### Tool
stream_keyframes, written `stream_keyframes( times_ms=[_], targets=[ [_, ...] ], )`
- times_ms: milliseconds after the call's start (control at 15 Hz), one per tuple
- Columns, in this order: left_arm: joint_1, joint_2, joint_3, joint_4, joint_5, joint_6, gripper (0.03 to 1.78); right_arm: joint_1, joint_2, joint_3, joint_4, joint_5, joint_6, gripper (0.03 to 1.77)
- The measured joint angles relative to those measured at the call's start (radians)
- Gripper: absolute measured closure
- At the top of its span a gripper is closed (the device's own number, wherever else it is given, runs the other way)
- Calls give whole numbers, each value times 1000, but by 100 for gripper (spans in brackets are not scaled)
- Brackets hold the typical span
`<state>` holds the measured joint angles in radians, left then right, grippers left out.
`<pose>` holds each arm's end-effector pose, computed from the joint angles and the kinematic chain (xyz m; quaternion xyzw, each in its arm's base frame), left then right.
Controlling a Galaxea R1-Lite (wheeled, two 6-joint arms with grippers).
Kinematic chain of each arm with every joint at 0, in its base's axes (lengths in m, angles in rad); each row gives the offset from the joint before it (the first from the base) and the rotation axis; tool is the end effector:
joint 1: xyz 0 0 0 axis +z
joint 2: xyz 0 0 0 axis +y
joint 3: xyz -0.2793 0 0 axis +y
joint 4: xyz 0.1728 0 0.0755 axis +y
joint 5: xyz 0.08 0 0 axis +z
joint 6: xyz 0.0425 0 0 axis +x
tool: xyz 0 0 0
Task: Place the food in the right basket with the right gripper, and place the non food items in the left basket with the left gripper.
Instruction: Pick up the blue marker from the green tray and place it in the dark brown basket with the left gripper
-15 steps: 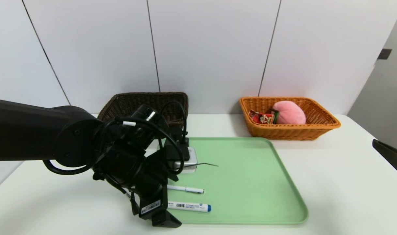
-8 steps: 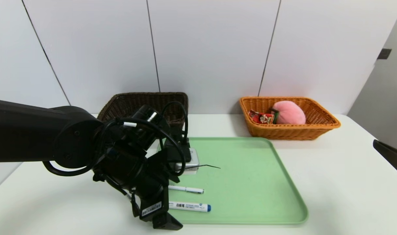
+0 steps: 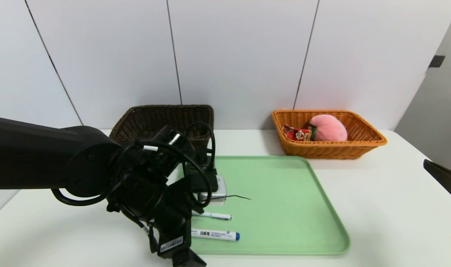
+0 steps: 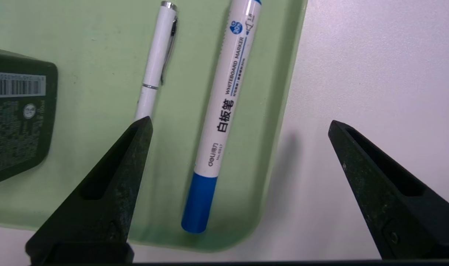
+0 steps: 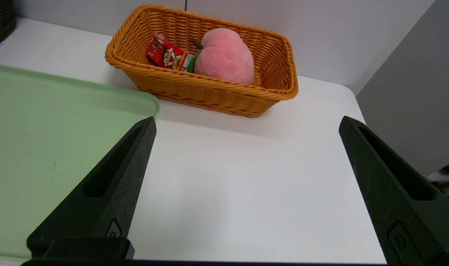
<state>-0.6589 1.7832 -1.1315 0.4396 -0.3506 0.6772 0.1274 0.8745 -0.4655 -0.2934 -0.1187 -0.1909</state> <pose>0.2262 -0.1936 0.1218 0.3237 0.3464 -0.5602 0.6792 0.1304 0.0116 0.2007 -0.1022 0.0567 0.0098 0.9931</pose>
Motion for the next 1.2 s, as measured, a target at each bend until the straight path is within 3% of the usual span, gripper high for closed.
stream_keyframes(
  times_ms=[733, 1000, 1200],
  targets=[
    [-5, 4, 4, -1, -11, -24, 12, 0, 0, 4, 0, 0, -1, 9],
    [-6, 4, -13, -1, -31, -103, 12, 1, 0, 8, 0, 0, -1, 9],
    [-7, 10, -15, -1, -30, -103, 12, 1, 0, 12, -2, 0, -1, 9]
  ],
)
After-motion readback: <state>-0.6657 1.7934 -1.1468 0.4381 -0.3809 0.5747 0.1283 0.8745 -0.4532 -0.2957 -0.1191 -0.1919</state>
